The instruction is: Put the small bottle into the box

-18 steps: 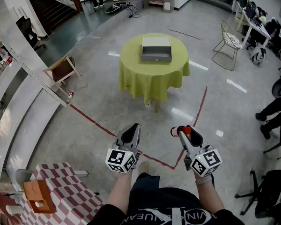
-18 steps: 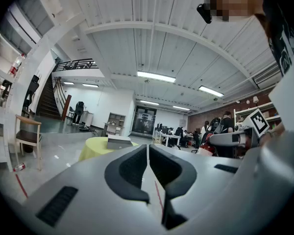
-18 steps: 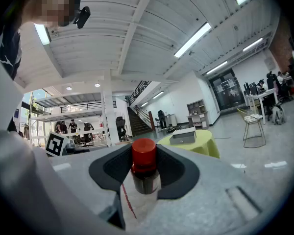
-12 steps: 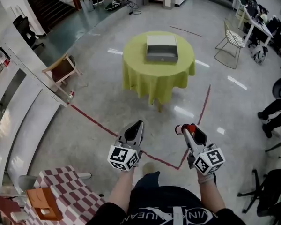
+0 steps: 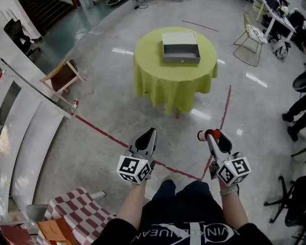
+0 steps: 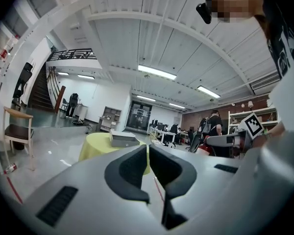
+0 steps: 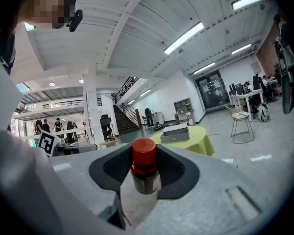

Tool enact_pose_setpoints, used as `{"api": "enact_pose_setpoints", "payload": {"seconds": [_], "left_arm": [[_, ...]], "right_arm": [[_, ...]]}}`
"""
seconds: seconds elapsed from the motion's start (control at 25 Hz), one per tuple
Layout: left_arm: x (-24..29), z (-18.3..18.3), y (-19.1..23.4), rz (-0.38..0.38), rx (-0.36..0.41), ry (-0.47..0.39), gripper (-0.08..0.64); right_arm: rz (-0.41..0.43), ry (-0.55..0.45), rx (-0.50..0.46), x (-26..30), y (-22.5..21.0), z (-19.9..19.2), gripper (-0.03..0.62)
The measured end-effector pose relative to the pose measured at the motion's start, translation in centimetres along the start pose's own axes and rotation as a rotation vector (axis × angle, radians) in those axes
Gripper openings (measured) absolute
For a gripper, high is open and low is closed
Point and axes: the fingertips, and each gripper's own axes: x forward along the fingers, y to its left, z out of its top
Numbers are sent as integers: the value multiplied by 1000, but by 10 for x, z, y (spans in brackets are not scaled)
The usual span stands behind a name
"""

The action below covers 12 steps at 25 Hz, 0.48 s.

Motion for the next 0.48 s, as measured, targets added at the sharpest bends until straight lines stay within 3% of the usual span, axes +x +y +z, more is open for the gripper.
{"api": "enact_pose_setpoints", "payload": {"seconds": [0.48], "left_arm": [[10,-8,50,43,-41,15,21]], "right_arm": [[1,30,55,58,-8,-8,146]]}}
